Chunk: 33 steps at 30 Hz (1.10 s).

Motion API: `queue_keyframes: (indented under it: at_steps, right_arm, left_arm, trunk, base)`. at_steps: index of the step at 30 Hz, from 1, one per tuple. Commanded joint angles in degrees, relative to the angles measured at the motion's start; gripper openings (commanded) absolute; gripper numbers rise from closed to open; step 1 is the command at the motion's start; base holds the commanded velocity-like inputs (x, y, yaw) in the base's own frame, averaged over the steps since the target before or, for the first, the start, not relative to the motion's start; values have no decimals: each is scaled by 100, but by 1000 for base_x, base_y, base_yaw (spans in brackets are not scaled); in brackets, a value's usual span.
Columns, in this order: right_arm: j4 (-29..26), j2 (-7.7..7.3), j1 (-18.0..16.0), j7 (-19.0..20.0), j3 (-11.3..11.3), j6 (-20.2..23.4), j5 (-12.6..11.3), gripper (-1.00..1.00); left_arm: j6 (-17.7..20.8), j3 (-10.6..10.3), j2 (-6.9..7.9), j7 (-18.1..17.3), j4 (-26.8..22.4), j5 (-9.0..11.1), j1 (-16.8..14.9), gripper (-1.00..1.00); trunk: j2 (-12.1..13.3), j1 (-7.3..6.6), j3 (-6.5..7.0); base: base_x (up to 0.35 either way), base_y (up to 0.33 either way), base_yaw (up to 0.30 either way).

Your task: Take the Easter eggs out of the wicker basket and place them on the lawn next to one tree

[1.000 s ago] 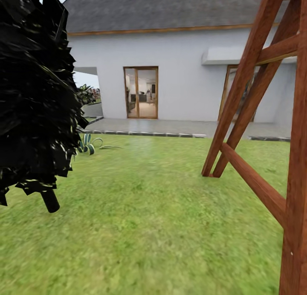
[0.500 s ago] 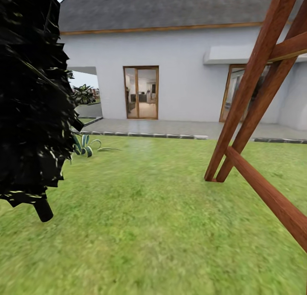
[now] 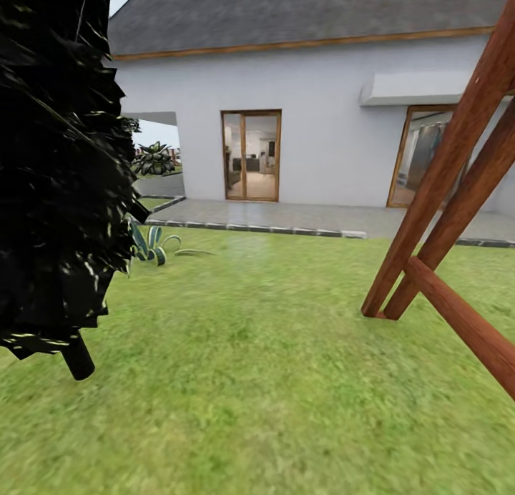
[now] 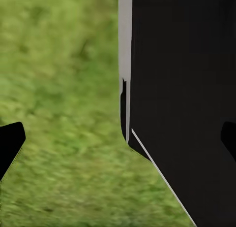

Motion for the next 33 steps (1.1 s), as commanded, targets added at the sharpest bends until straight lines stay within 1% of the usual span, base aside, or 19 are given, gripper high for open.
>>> queue_keyframes:
  at_steps: [1, 33]
  right_arm:
    - [1, -1, -1, -3, 0, -3, 27, 100]
    - [1, -1, -1, 3, 3, 5, 62, 100]
  left_arm:
    - [-1, 0, 1, -4, -11, -2, 3, 100]
    - [8, 0, 1, -4, -11, -2, 3, 100]
  trunk:
    - [-1, 4, -3]
    - [-1, 4, -3]
  base:
    - [333, 0, 4]
    - [333, 0, 0]
